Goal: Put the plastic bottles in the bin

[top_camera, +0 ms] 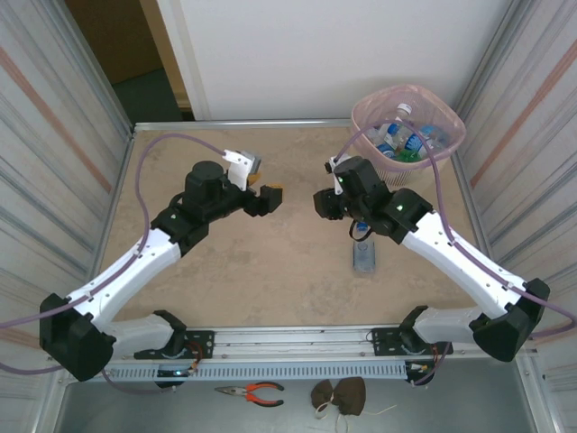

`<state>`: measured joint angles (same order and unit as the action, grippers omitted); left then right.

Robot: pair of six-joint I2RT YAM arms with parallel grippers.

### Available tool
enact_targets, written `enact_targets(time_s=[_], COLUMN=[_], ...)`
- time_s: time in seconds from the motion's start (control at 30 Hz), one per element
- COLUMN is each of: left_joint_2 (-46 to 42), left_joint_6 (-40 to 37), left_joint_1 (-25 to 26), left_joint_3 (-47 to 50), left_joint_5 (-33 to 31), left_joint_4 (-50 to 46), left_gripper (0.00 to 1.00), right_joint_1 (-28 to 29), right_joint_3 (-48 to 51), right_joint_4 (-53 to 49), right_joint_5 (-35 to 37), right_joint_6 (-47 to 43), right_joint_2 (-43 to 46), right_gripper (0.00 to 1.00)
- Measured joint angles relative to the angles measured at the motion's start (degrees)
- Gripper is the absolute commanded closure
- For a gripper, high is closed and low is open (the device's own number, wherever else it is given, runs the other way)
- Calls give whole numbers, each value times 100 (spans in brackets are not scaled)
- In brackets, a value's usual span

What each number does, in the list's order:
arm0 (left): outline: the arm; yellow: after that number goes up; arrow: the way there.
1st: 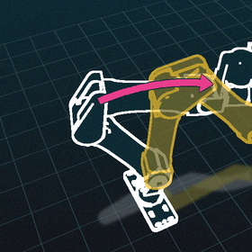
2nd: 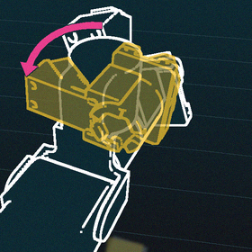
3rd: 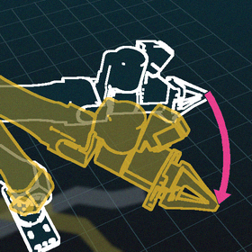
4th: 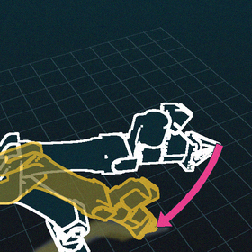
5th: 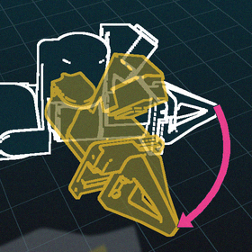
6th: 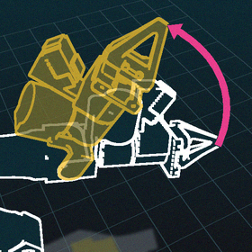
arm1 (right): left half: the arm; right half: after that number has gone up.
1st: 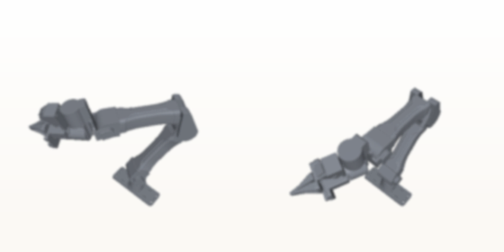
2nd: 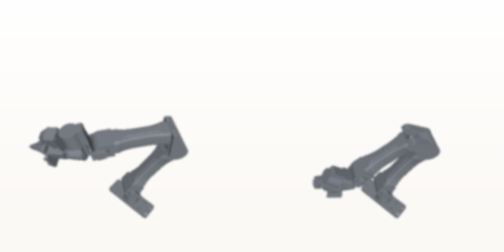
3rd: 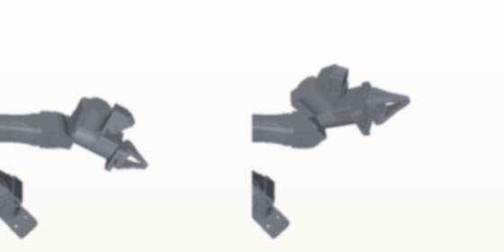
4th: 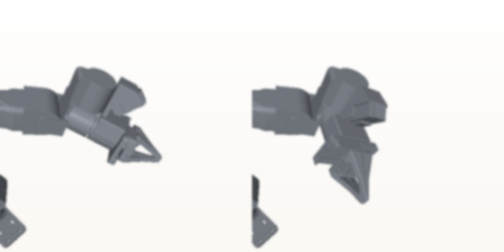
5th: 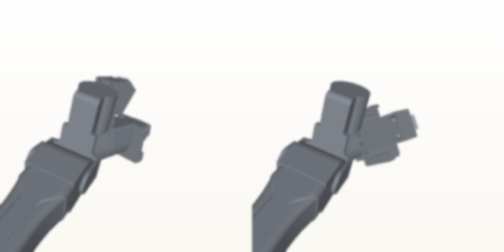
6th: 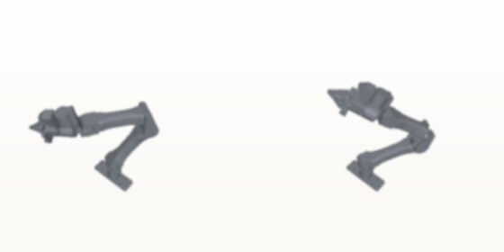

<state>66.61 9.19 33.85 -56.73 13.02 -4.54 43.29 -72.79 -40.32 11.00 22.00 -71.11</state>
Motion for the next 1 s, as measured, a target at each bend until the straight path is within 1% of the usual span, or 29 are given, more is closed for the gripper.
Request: enact_targets(time_s=[0.2,0.37,0.67,0.77,1.0], left_joint_2=[-299,-546,-664,-664,-662], left_joint_6=[4,61,227,284,308], left_joint_1=[-4,-4,-4,-4,-4], left_joint_3=[35,201,481,514,525], left_joint_5=[48,44,39,37,37], left_joint_4=[-350,-413,-452,-463,-466], left_gripper=[18,18,18,18,18], right_joint_1=[0,-37,-640,-732,-890], right_joint_3=[721,1088,1980,2236,2647], right_joint_4=[-42,-133,-59,26,249], right_joint_5=[505,675,306,219,151], right_joint_6=[658,1040,1235,1248,1257], right_joint_2=[22,17,-50,-142,-275], right_gripper=[56,45,28,25,24])
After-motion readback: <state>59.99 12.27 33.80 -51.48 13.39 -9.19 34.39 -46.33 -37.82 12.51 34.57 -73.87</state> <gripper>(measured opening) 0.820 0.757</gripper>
